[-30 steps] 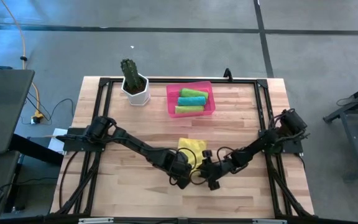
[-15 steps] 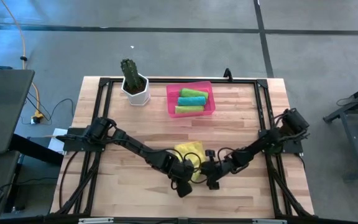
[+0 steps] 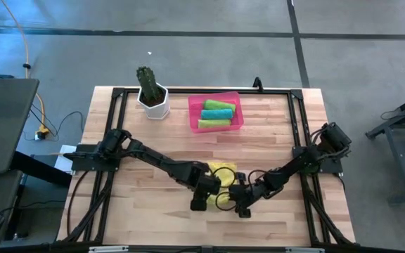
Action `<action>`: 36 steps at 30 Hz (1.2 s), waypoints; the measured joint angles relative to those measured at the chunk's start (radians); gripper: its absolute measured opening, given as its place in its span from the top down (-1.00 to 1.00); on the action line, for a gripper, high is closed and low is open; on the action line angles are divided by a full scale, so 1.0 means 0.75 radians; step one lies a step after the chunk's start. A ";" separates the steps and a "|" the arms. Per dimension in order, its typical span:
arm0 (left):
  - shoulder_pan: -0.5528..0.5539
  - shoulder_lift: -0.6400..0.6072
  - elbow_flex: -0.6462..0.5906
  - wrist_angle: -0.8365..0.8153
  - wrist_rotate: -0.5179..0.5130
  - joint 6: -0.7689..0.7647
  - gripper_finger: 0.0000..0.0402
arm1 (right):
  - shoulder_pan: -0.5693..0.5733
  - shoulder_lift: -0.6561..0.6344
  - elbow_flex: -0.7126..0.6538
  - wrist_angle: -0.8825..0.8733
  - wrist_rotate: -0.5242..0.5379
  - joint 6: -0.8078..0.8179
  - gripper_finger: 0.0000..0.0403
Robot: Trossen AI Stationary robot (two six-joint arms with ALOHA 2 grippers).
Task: Roll microfiber towels into tight, uniform cylinder then place into a basket
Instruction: Roll the yellow microfiber cloth
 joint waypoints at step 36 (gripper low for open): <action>-0.190 0.171 0.124 -0.006 -0.562 0.087 0.15 | 0.001 -0.001 -0.002 0.011 0.001 0.653 0.97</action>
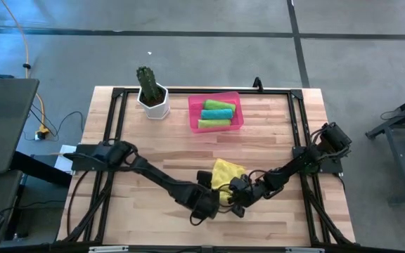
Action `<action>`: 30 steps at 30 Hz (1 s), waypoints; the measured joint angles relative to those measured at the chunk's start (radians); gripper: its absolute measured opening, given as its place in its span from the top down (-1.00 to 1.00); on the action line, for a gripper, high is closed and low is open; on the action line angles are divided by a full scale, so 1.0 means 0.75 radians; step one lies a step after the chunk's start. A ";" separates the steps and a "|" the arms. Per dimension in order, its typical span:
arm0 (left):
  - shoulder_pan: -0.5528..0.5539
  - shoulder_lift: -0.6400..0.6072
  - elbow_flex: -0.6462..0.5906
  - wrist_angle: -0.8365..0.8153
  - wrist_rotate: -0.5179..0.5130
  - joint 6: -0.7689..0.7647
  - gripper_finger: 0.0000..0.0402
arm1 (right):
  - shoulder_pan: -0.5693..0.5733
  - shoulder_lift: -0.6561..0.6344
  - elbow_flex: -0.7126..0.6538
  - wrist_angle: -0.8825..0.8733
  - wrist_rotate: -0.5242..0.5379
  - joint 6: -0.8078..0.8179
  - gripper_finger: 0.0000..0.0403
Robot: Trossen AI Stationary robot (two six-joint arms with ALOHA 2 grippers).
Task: Roll microfiber towels into tight, uniform cylinder then place into a basket
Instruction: Roll the yellow microfiber cloth
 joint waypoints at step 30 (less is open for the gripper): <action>0.030 0.023 -0.003 0.260 0.986 -0.564 0.96 | 0.040 -0.249 -0.013 0.013 -0.017 -1.019 0.33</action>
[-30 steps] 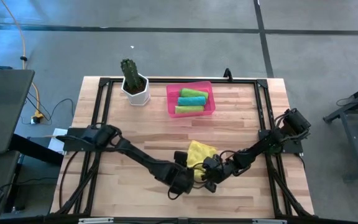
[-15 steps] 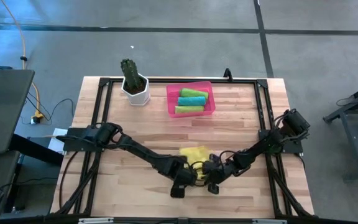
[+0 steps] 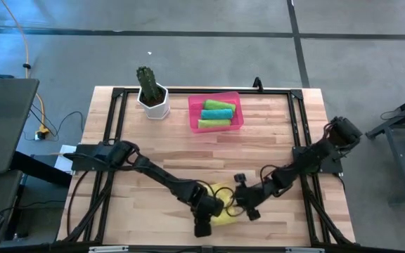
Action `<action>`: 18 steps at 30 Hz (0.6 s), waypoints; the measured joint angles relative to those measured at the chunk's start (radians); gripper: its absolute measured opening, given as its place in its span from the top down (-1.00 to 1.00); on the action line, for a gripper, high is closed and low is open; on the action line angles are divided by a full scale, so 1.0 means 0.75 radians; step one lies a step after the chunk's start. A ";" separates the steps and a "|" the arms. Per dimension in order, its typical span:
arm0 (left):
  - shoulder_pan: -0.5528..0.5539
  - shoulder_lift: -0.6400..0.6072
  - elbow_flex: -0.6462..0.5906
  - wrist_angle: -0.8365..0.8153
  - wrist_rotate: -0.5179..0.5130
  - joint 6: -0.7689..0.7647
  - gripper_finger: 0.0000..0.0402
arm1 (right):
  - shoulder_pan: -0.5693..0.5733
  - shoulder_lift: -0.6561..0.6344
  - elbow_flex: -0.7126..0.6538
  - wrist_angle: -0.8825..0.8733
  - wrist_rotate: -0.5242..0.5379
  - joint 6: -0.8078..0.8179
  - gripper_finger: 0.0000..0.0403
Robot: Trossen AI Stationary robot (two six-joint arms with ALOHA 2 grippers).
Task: Roll microfiber towels into tight, uniform cylinder then place into a basket
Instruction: Roll the yellow microfiber cloth
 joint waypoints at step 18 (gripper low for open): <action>0.132 -0.005 -0.113 0.168 0.110 -0.354 0.93 | 0.242 0.161 0.006 0.210 0.281 -0.139 0.34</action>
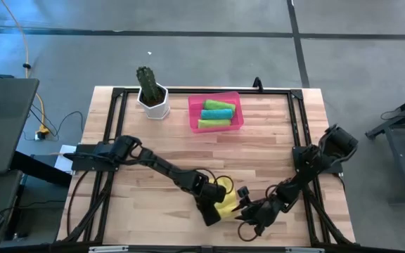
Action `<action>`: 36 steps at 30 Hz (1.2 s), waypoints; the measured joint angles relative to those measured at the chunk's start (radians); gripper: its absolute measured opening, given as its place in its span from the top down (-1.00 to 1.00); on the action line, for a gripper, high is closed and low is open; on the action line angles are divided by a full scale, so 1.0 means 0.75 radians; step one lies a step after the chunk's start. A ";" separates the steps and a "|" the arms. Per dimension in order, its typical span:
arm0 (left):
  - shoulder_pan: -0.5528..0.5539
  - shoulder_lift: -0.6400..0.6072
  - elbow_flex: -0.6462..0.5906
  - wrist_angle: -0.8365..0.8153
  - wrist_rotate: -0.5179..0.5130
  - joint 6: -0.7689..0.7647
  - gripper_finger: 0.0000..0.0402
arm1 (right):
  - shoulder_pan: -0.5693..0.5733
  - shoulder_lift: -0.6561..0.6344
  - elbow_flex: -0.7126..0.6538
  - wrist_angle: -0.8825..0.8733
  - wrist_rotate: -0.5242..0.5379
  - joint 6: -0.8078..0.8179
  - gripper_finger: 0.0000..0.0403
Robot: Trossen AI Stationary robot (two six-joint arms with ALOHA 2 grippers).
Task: Roll microfiber towels into tight, uniform cylinder then place into a basket
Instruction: Roll the yellow microfiber cloth
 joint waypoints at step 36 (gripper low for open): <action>0.045 -0.006 0.000 0.077 0.002 0.335 0.47 | -0.085 0.067 0.008 -0.264 -0.012 0.630 0.78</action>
